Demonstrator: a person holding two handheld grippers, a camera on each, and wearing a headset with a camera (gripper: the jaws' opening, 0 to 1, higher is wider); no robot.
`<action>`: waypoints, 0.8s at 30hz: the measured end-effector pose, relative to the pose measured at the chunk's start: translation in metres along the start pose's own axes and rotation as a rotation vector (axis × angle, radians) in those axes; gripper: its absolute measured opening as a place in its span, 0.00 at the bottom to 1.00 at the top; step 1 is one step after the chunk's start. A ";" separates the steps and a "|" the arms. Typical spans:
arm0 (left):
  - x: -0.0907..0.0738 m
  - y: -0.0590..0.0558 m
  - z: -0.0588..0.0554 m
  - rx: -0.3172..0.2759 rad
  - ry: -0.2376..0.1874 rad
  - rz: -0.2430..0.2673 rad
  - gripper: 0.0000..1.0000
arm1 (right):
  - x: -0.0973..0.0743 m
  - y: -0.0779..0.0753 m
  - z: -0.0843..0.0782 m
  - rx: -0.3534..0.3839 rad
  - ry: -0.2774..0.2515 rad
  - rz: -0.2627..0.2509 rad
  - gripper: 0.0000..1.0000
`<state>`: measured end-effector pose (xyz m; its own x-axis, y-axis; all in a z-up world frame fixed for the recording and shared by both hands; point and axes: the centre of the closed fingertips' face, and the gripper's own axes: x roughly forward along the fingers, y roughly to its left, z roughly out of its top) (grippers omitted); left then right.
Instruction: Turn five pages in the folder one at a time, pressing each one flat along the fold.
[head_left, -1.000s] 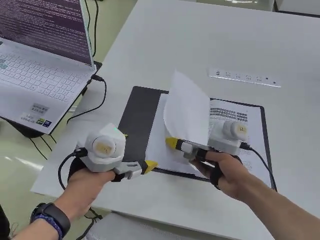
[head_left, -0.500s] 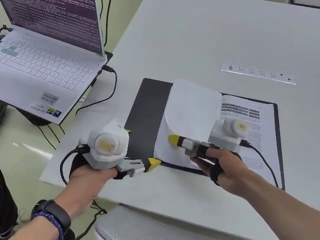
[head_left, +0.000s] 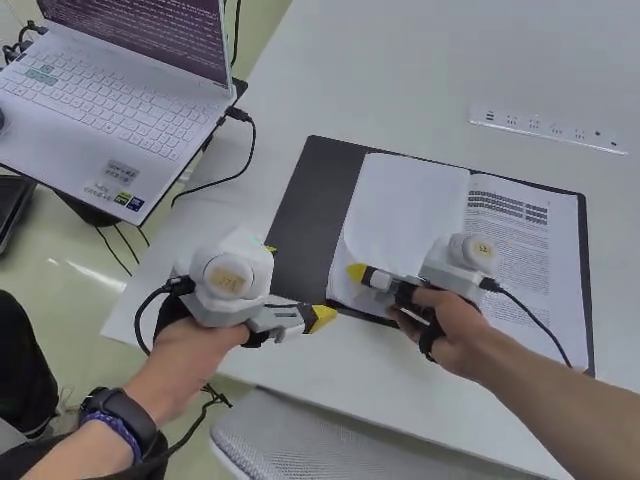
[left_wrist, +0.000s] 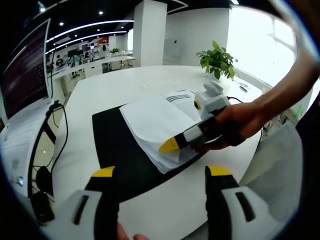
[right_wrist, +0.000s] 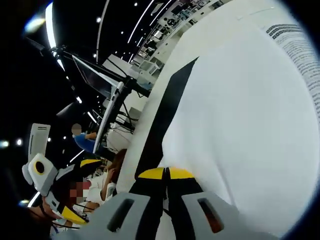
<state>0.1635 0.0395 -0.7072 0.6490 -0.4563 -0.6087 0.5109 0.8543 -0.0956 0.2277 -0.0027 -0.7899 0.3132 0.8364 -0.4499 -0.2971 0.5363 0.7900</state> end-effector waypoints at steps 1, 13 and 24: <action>0.000 0.000 0.000 0.000 0.001 0.000 0.70 | 0.001 -0.002 -0.001 0.020 0.000 -0.005 0.00; 0.004 0.001 -0.006 -0.008 0.015 -0.005 0.71 | 0.000 0.004 -0.001 0.032 -0.014 0.027 0.09; 0.016 -0.003 -0.008 -0.013 0.026 -0.026 0.68 | -0.006 0.025 0.003 0.038 -0.048 0.133 0.35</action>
<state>0.1683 0.0315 -0.7227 0.6207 -0.4718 -0.6262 0.5197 0.8456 -0.1220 0.2211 0.0049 -0.7663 0.3163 0.8930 -0.3201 -0.3053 0.4153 0.8569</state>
